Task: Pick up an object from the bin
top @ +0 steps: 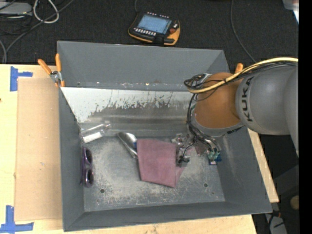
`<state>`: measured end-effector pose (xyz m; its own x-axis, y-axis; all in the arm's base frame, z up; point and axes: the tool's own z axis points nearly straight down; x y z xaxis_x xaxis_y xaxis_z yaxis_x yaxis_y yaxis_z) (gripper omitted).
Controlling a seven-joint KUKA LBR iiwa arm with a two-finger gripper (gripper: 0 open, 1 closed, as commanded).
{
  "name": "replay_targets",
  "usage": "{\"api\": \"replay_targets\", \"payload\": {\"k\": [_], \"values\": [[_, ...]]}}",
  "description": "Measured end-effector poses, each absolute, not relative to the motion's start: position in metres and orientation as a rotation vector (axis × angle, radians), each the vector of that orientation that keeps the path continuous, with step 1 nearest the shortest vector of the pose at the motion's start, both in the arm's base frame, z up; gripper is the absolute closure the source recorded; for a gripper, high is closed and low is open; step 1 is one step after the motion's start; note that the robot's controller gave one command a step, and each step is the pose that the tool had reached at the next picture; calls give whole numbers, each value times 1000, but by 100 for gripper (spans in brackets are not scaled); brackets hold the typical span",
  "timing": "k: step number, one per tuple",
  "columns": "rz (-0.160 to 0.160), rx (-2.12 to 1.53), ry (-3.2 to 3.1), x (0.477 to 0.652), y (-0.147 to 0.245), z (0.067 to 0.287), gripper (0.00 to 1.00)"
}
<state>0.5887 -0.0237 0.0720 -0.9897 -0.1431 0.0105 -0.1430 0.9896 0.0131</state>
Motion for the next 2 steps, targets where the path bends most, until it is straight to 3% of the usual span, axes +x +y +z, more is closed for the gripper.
{"api": "replay_targets", "payload": {"k": [1,2], "values": [[-21,209,-3123,597,-28,73,100],[-22,197,-3122,591,-26,71,0]]}}
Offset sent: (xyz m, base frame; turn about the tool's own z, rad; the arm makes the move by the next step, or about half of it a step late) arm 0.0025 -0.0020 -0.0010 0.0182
